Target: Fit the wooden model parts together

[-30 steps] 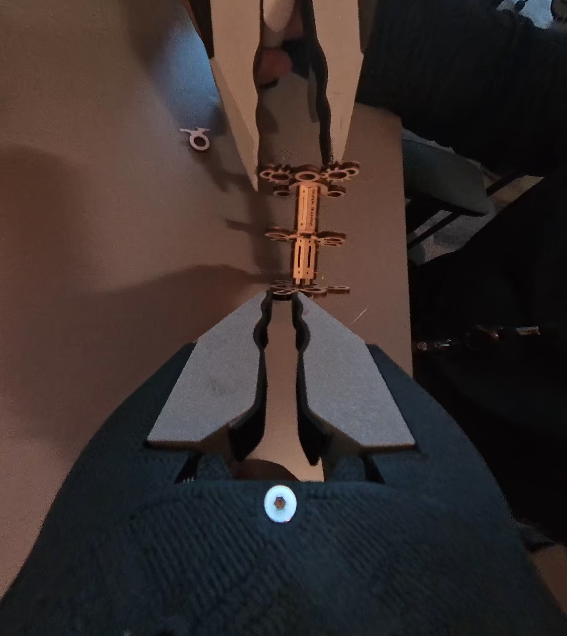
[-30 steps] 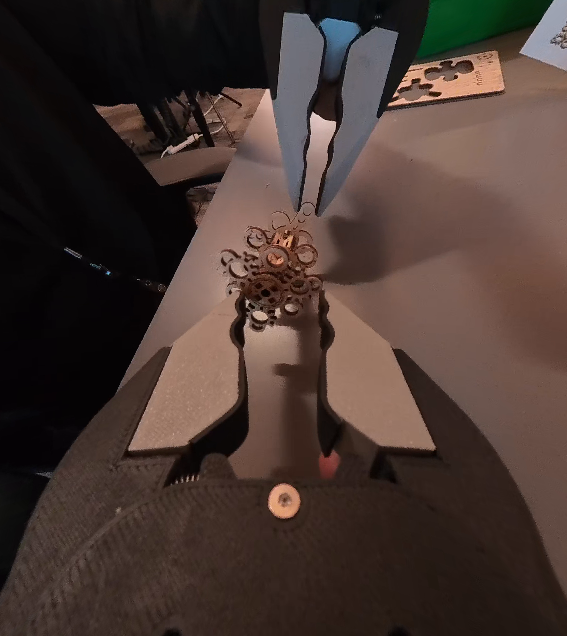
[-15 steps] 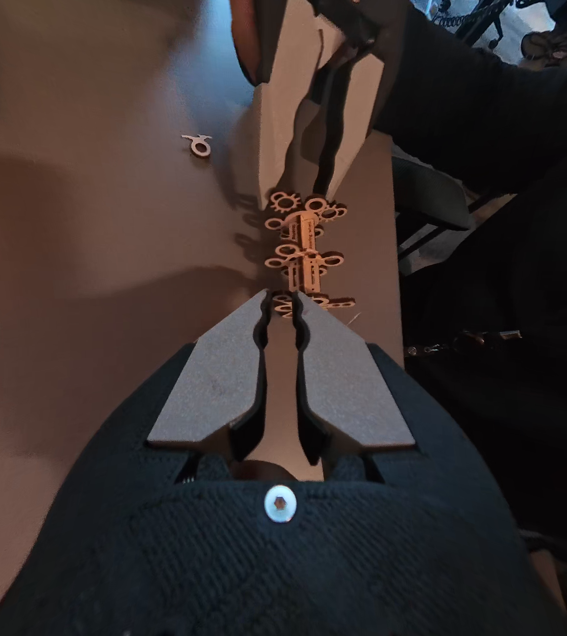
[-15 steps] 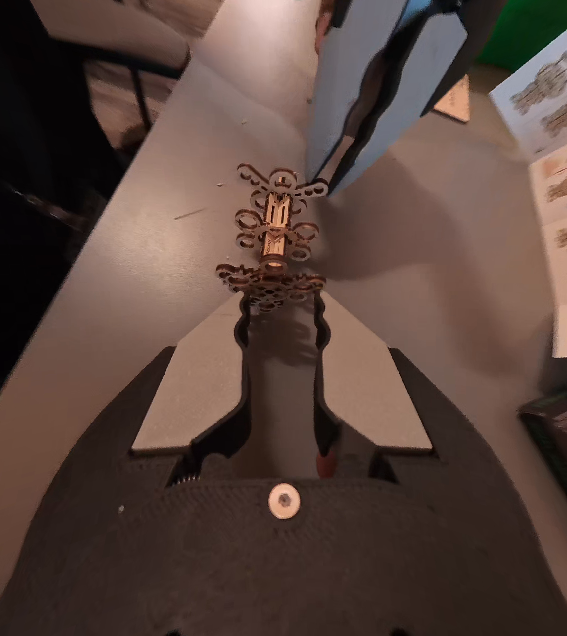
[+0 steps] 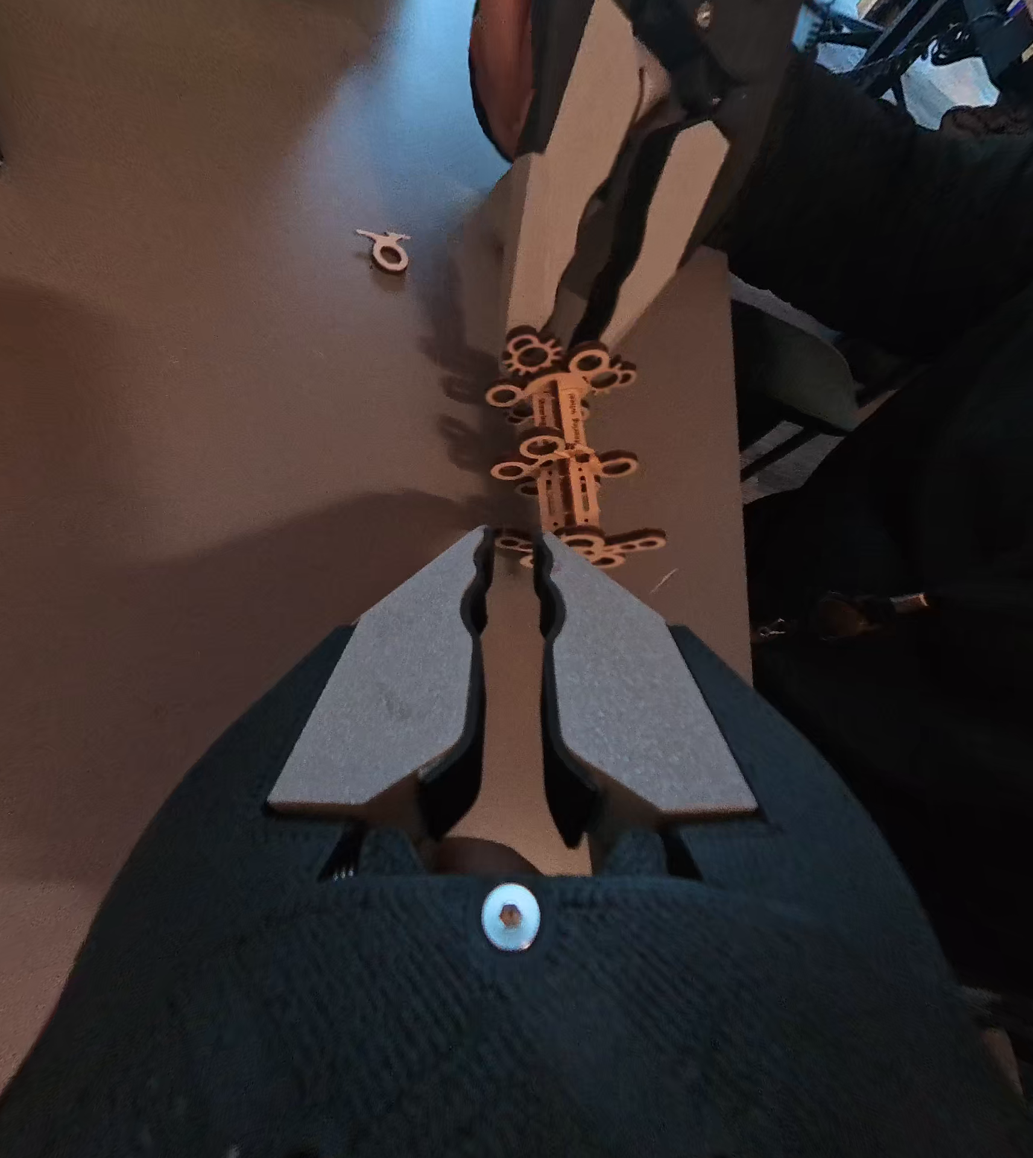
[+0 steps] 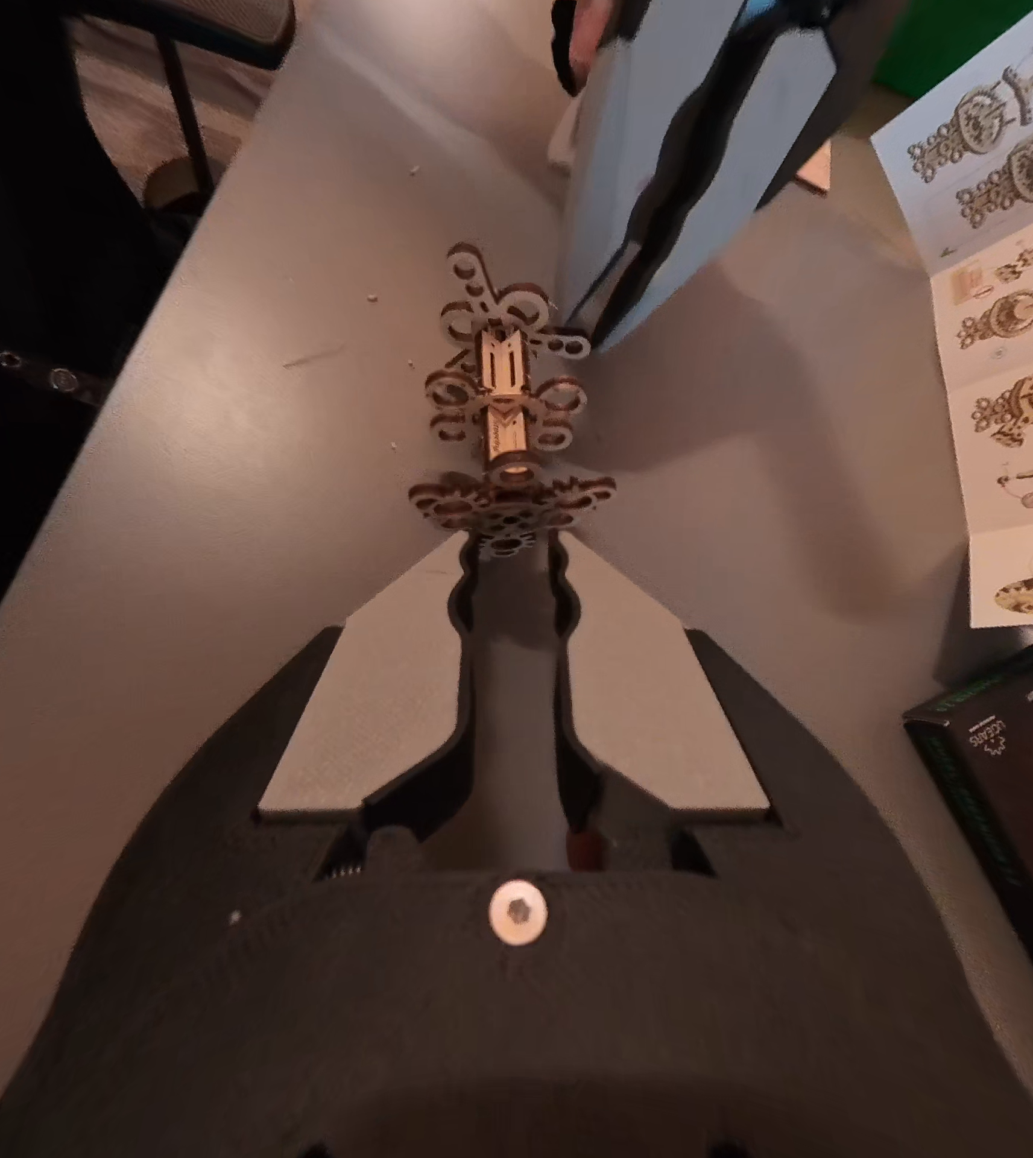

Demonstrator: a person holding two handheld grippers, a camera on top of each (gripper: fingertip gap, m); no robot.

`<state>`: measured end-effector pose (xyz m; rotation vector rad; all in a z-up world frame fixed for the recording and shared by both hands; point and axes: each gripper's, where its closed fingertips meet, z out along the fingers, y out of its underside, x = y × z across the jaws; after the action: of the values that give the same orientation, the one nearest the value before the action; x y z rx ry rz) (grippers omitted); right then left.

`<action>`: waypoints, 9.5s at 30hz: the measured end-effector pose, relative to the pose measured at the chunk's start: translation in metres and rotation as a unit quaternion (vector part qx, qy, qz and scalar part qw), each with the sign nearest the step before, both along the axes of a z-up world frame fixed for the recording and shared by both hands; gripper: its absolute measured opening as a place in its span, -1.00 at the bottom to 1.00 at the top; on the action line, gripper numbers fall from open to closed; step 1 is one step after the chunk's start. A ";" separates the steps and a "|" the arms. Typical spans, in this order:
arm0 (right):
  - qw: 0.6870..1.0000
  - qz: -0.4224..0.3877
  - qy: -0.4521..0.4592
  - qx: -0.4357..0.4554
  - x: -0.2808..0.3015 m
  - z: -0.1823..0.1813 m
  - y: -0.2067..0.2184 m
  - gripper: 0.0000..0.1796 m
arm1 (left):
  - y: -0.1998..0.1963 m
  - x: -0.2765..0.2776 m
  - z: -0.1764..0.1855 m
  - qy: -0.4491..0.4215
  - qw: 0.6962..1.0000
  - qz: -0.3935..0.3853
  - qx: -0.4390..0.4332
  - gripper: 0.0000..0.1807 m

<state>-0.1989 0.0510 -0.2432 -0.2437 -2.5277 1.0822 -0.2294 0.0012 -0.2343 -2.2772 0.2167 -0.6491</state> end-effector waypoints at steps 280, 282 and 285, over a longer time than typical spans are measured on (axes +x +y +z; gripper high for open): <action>0.897 -0.133 -0.348 -0.239 -0.016 -0.001 -0.006 -0.30 | -0.019 -0.012 -0.026 0.366 0.920 0.004 0.137 -0.81; 0.887 -0.120 -0.371 -0.248 -0.014 -0.001 -0.015 -0.33 | -0.018 -0.010 -0.025 0.363 0.921 0.004 0.141 -0.81; 0.869 -0.128 -0.395 -0.268 -0.019 0.000 -0.019 -0.41 | -0.017 -0.007 -0.025 0.366 0.919 0.001 0.143 -0.82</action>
<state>-0.2179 0.0322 -0.2435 -1.3850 -2.6116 1.8206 -0.2364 -0.0160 -0.2593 -2.1281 0.6210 0.2603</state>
